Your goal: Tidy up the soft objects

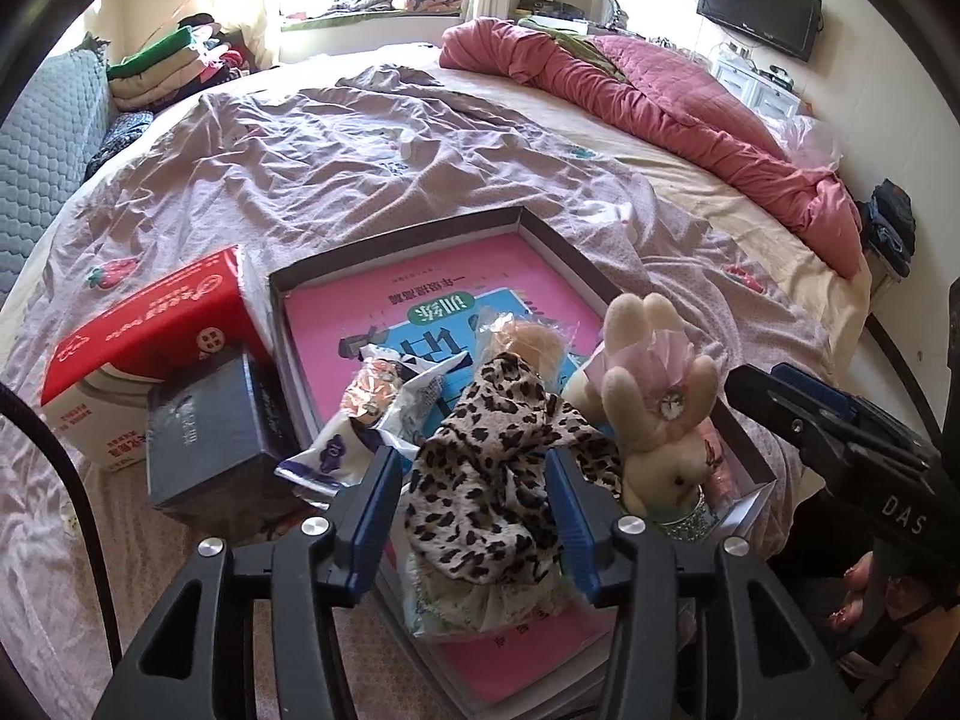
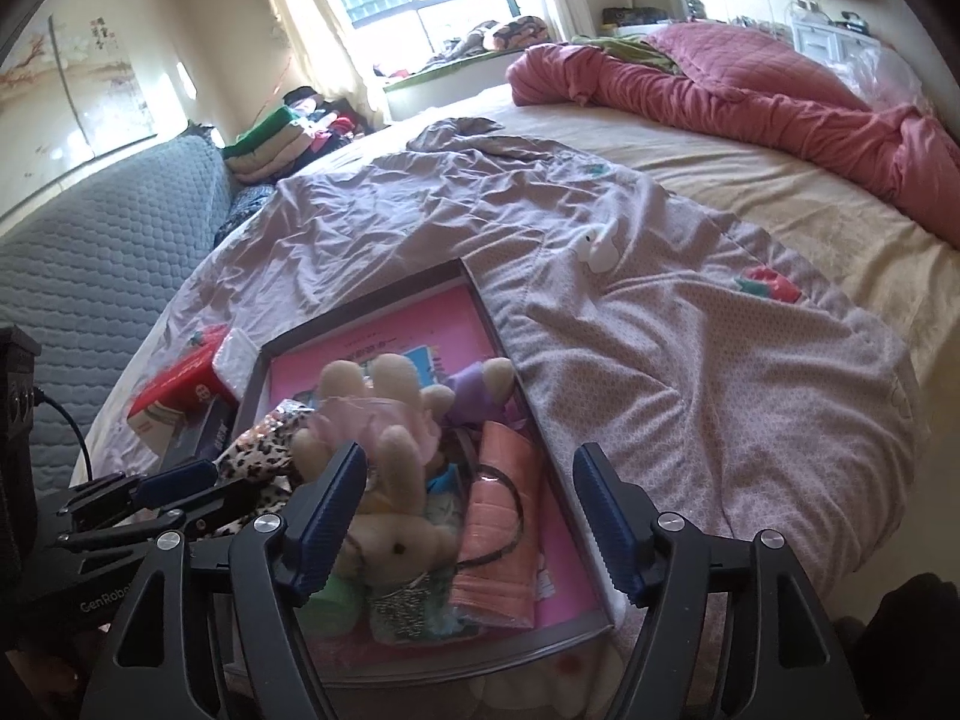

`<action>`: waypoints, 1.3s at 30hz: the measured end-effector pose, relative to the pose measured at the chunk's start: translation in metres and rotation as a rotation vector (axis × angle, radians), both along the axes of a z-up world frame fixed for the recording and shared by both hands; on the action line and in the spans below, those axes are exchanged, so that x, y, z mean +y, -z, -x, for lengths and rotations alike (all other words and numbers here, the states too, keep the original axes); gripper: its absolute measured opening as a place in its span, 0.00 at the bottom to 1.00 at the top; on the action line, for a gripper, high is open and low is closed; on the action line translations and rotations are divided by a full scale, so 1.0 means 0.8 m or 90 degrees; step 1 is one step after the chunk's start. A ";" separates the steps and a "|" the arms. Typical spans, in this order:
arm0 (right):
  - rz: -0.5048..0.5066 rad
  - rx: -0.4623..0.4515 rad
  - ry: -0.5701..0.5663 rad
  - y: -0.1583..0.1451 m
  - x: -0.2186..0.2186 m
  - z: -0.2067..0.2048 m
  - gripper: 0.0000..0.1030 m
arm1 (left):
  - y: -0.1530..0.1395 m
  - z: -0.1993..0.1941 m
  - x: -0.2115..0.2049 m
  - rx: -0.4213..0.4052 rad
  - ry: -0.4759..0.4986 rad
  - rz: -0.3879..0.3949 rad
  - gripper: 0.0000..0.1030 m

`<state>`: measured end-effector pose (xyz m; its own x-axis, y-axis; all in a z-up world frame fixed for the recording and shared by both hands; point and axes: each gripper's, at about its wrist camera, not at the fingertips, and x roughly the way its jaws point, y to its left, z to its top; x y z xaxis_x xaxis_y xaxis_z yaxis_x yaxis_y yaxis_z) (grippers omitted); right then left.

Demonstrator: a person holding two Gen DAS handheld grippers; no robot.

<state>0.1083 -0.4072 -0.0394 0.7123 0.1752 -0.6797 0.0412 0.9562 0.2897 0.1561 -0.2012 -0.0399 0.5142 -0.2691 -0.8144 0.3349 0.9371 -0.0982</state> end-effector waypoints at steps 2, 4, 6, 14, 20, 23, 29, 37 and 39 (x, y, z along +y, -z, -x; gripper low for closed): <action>0.006 -0.003 -0.006 -0.005 0.005 0.002 0.72 | -0.006 0.003 0.006 -0.004 -0.007 0.004 0.52; 0.013 -0.007 -0.012 -0.011 0.011 0.004 0.72 | -0.011 0.006 0.012 -0.011 -0.012 0.004 0.56; 0.021 -0.010 -0.016 -0.016 0.017 0.005 0.73 | -0.019 0.010 0.019 -0.022 -0.020 0.003 0.61; 0.046 -0.031 -0.047 -0.044 0.053 0.014 0.75 | -0.046 0.024 0.056 -0.047 -0.070 0.004 0.80; 0.062 -0.043 -0.069 -0.064 0.086 0.022 0.80 | -0.064 0.038 0.079 -0.065 -0.098 -0.013 0.83; 0.066 -0.051 -0.076 -0.075 0.100 0.029 0.81 | -0.072 0.046 0.090 -0.072 -0.109 -0.019 0.83; 0.057 -0.073 -0.078 -0.096 0.113 0.045 0.81 | -0.091 0.067 0.118 -0.088 -0.130 -0.021 0.83; 0.035 -0.087 -0.096 -0.121 0.133 0.072 0.81 | -0.109 0.096 0.151 -0.098 -0.156 -0.024 0.83; 0.038 -0.088 -0.106 -0.124 0.140 0.080 0.81 | -0.110 0.103 0.160 -0.092 -0.167 -0.022 0.83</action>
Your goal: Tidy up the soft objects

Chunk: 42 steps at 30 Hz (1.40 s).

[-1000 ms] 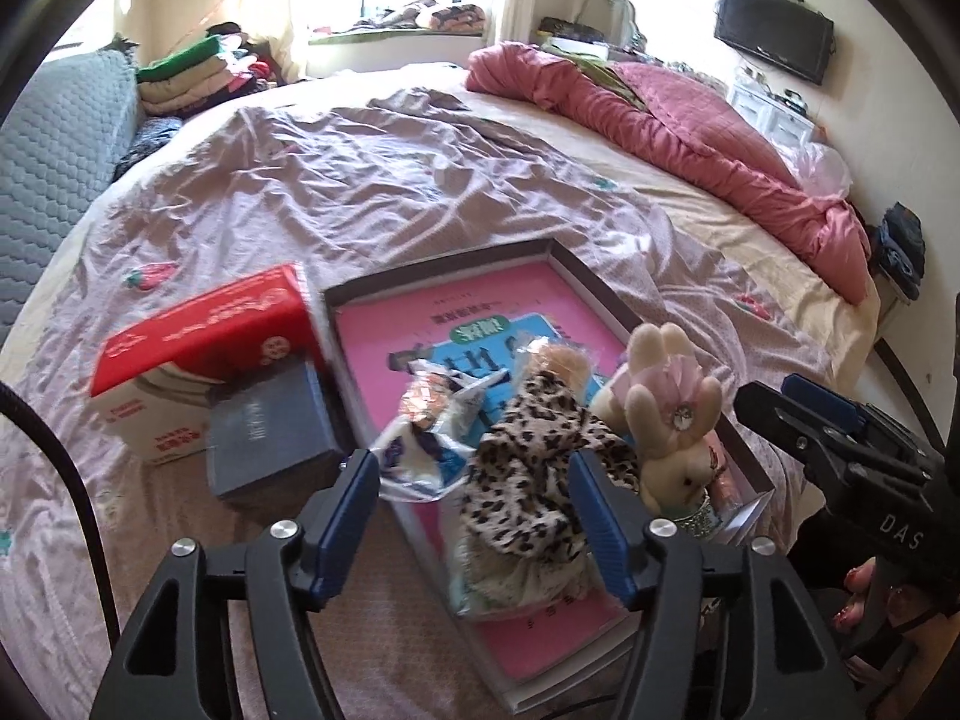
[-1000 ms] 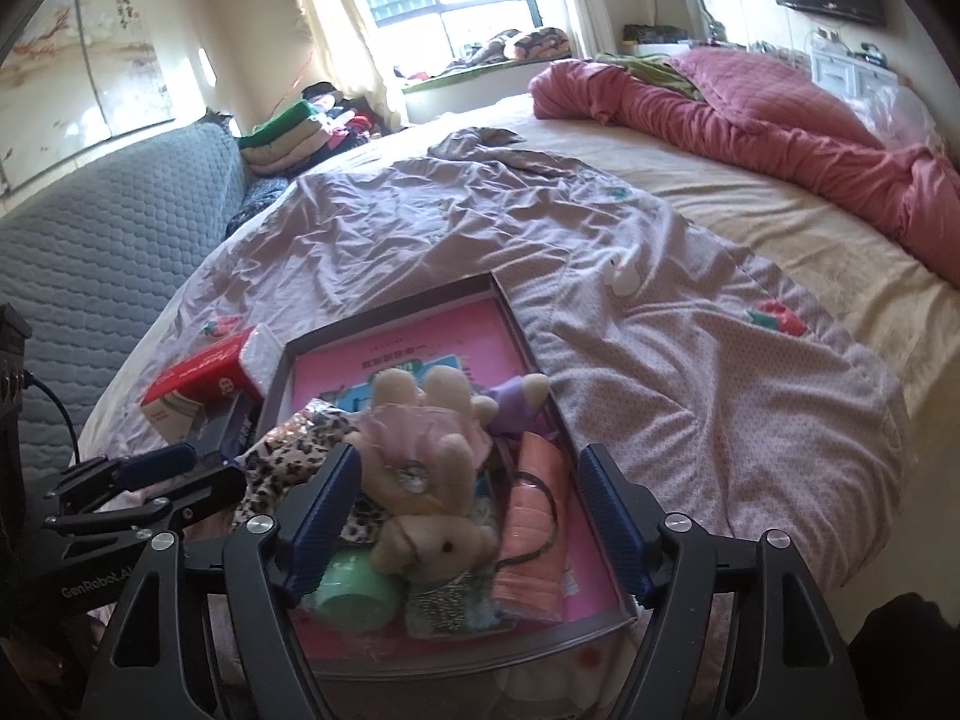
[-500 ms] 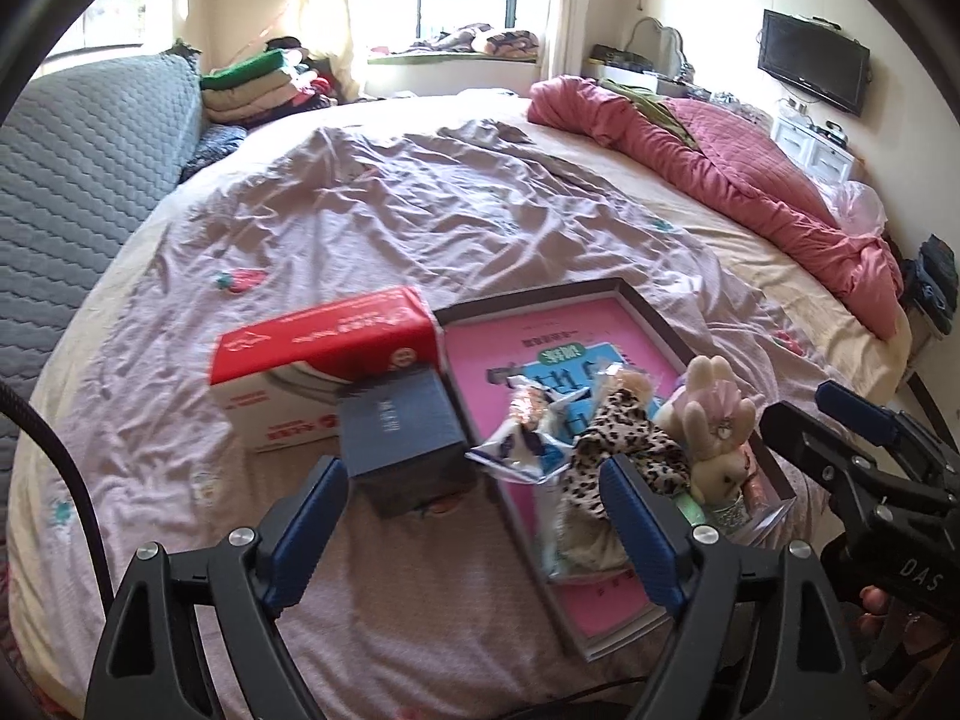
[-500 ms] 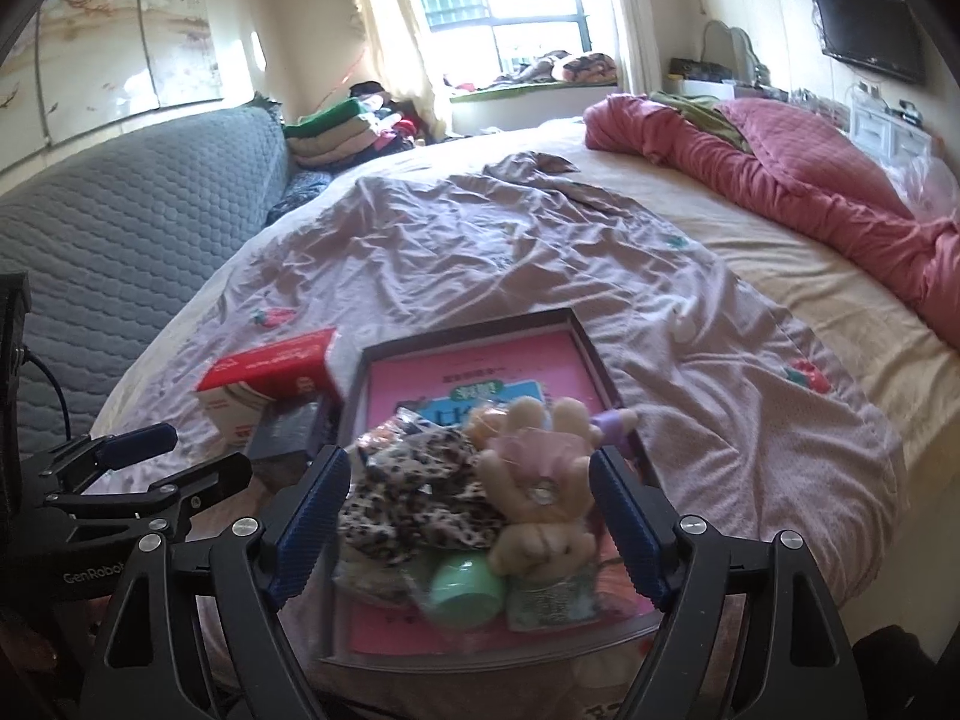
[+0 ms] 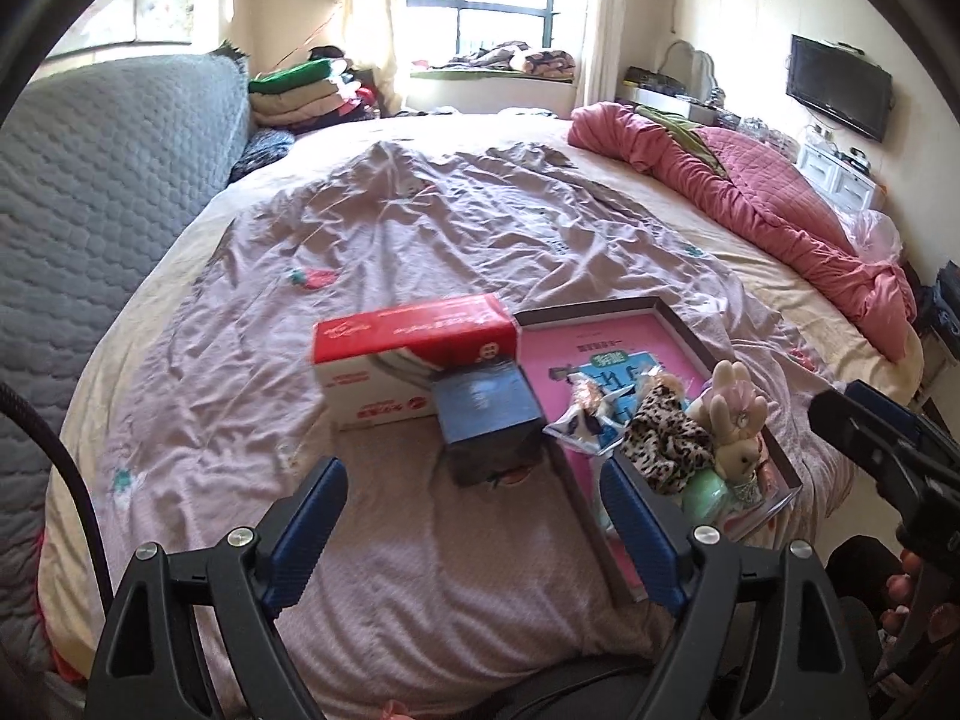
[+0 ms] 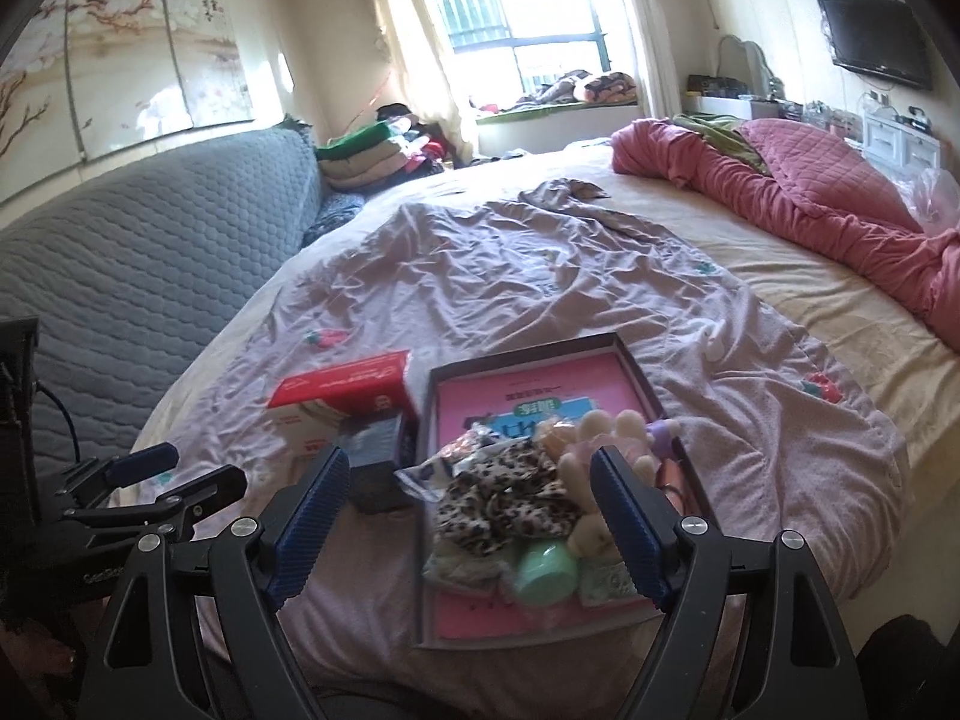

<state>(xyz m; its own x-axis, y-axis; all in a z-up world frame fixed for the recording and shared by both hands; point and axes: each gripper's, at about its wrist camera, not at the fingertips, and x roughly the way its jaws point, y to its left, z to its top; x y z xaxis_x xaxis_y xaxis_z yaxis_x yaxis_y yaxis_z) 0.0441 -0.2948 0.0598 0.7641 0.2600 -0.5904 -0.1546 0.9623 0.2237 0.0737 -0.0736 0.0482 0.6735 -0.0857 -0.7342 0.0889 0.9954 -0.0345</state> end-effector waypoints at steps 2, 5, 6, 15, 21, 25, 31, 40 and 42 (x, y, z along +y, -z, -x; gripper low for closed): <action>0.004 -0.005 -0.009 -0.003 0.008 0.010 0.81 | -0.001 0.007 0.007 0.003 -0.009 0.006 0.83; 0.012 -0.010 -0.016 -0.007 0.017 0.026 0.81 | -0.001 0.019 0.015 0.005 -0.022 0.005 0.83; 0.013 -0.013 -0.017 -0.008 0.019 0.031 0.81 | -0.001 0.023 0.018 0.006 -0.025 0.006 0.83; 0.015 -0.016 -0.030 0.001 0.036 0.074 0.81 | 0.002 0.055 0.025 0.024 -0.046 0.008 0.83; 0.020 -0.015 -0.022 0.011 0.038 0.094 0.81 | 0.009 0.076 0.024 0.030 -0.054 0.010 0.83; 0.029 -0.001 -0.023 0.022 0.040 0.095 0.81 | 0.019 0.085 0.022 0.039 -0.059 0.005 0.83; 0.031 0.010 -0.012 0.034 0.039 0.093 0.81 | 0.031 0.090 0.017 0.048 -0.058 0.000 0.83; 0.039 0.020 0.002 0.042 0.037 0.090 0.81 | 0.044 0.091 0.006 0.058 -0.046 -0.011 0.83; 0.038 0.023 0.003 0.043 0.037 0.089 0.81 | 0.045 0.091 0.006 0.059 -0.044 -0.011 0.83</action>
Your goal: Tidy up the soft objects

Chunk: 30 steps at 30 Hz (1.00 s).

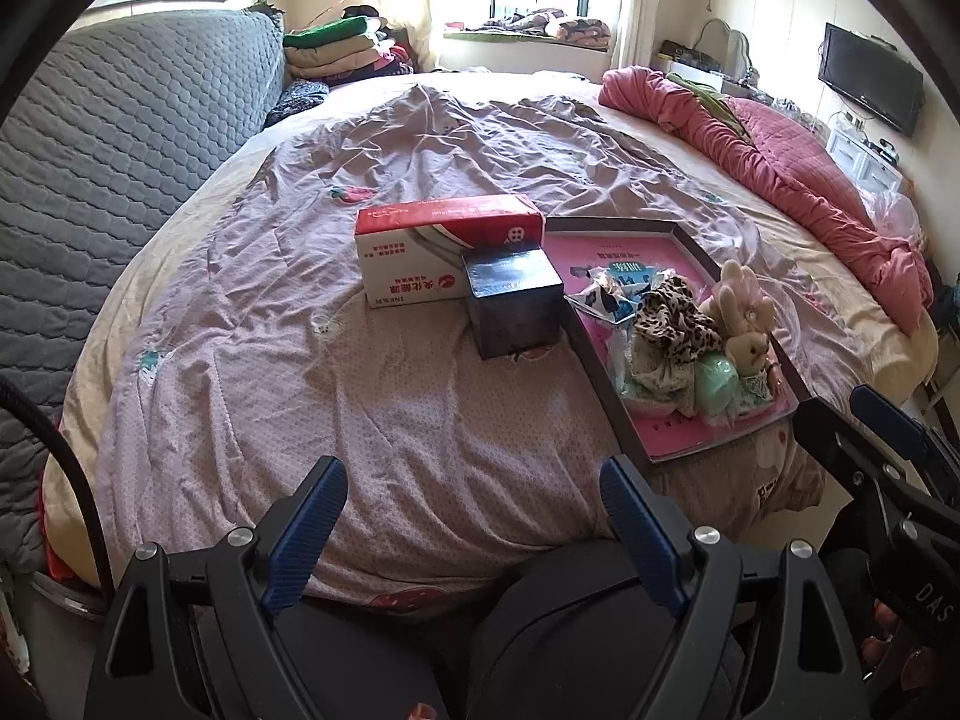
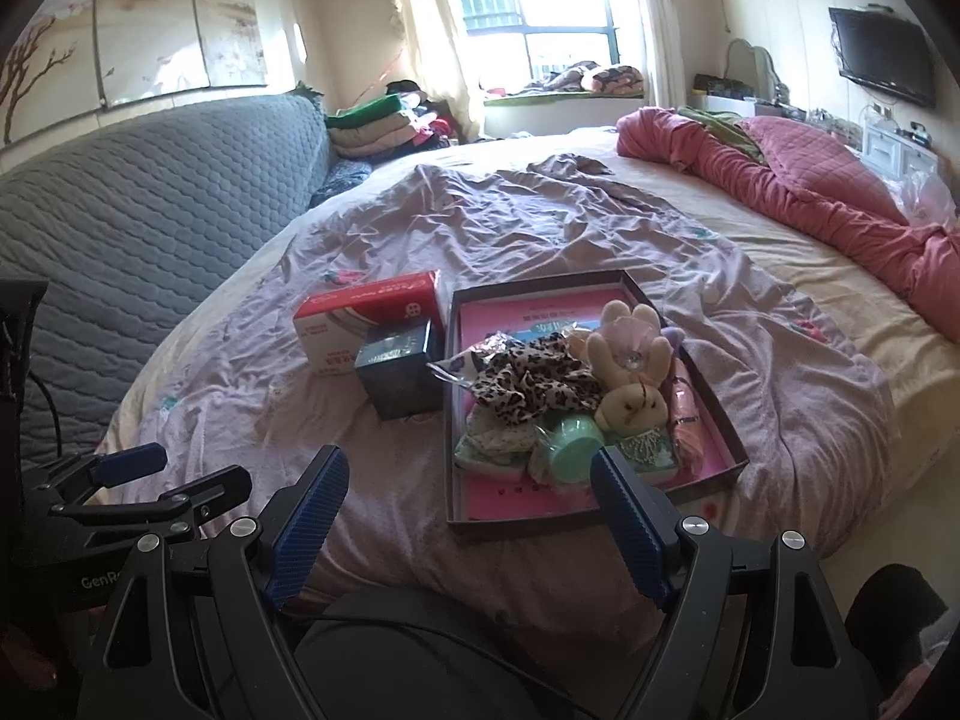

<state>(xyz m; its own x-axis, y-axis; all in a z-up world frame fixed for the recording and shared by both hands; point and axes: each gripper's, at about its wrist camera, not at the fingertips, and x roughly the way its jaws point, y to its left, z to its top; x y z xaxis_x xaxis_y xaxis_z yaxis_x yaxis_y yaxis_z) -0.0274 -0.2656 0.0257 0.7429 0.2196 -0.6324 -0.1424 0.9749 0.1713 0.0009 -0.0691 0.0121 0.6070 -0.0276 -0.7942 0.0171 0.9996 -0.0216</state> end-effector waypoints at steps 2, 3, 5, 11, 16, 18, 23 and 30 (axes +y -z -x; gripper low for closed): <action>0.002 0.002 0.000 0.001 0.000 -0.001 0.81 | 0.001 0.000 0.001 0.001 -0.001 0.002 0.83; 0.003 0.004 -0.002 0.002 0.001 -0.001 0.81 | 0.001 0.000 0.001 0.001 -0.001 0.001 0.83; 0.004 0.005 -0.004 0.003 0.002 -0.002 0.81 | 0.001 -0.001 0.001 0.003 -0.004 0.000 0.83; 0.007 0.003 -0.003 0.003 0.004 -0.002 0.81 | 0.005 -0.001 0.002 0.009 -0.005 0.001 0.83; 0.018 0.000 -0.011 0.004 0.006 -0.002 0.81 | 0.006 -0.001 0.000 0.008 -0.004 0.000 0.83; 0.022 0.000 -0.011 0.004 0.006 -0.001 0.81 | 0.005 -0.001 0.001 0.008 -0.006 0.000 0.83; 0.024 -0.001 -0.010 0.005 0.007 -0.001 0.81 | 0.005 -0.001 0.002 0.011 -0.005 -0.002 0.83; 0.026 0.000 -0.009 0.005 0.008 -0.001 0.81 | 0.006 -0.001 0.001 0.011 -0.006 -0.002 0.83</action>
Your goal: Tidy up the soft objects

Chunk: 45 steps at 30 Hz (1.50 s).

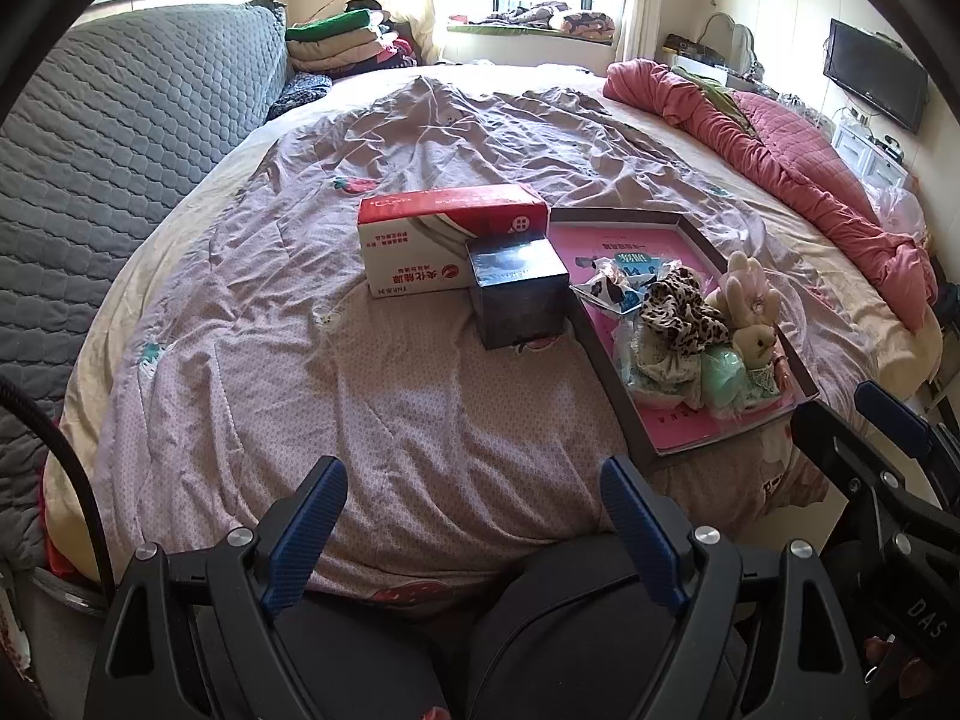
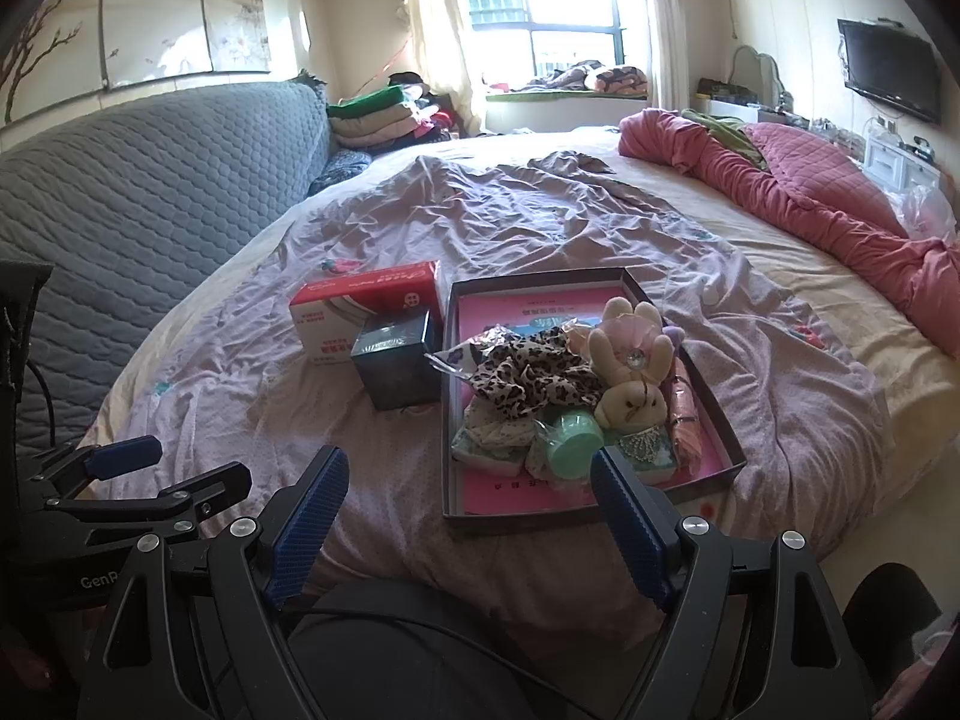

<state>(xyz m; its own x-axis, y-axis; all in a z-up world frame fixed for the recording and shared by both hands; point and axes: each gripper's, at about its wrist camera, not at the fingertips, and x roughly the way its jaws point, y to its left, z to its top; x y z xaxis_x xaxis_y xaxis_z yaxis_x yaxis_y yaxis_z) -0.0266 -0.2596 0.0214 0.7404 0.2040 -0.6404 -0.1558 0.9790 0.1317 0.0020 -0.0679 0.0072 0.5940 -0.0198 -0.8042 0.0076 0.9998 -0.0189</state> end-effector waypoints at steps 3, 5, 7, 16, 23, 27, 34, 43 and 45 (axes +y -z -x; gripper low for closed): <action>0.000 0.001 0.002 0.000 0.000 0.000 0.82 | 0.000 0.000 0.000 0.001 0.001 -0.001 0.83; 0.001 0.000 0.003 0.001 -0.001 0.001 0.82 | 0.000 0.000 0.001 0.001 0.000 -0.002 0.83; 0.002 -0.001 0.003 0.001 -0.001 0.001 0.82 | 0.001 0.000 0.001 0.000 0.000 -0.001 0.83; 0.002 0.001 0.003 0.001 -0.002 0.001 0.82 | 0.000 0.000 0.002 0.000 -0.001 -0.002 0.83; 0.004 -0.001 0.004 0.000 -0.001 0.001 0.82 | 0.000 0.001 0.005 -0.001 -0.003 -0.002 0.83; 0.003 -0.001 0.004 0.000 -0.001 0.001 0.82 | -0.001 0.001 0.007 -0.001 -0.003 -0.002 0.83; 0.004 0.001 0.005 0.001 -0.001 0.001 0.82 | -0.001 0.000 0.006 -0.001 -0.004 -0.004 0.83; 0.004 -0.002 0.005 0.001 -0.001 0.001 0.82 | 0.001 0.000 0.004 0.001 -0.004 -0.006 0.83; 0.004 -0.002 0.005 0.000 -0.001 0.001 0.82 | 0.001 0.000 0.005 0.001 -0.004 -0.007 0.83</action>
<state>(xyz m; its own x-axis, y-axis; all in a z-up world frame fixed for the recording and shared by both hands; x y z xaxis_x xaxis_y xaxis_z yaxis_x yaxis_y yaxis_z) -0.0275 -0.2606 0.0213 0.7445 0.1936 -0.6389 -0.1482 0.9811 0.1246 0.0017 -0.0643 0.0064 0.5927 -0.0068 -0.8054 0.0010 1.0000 -0.0076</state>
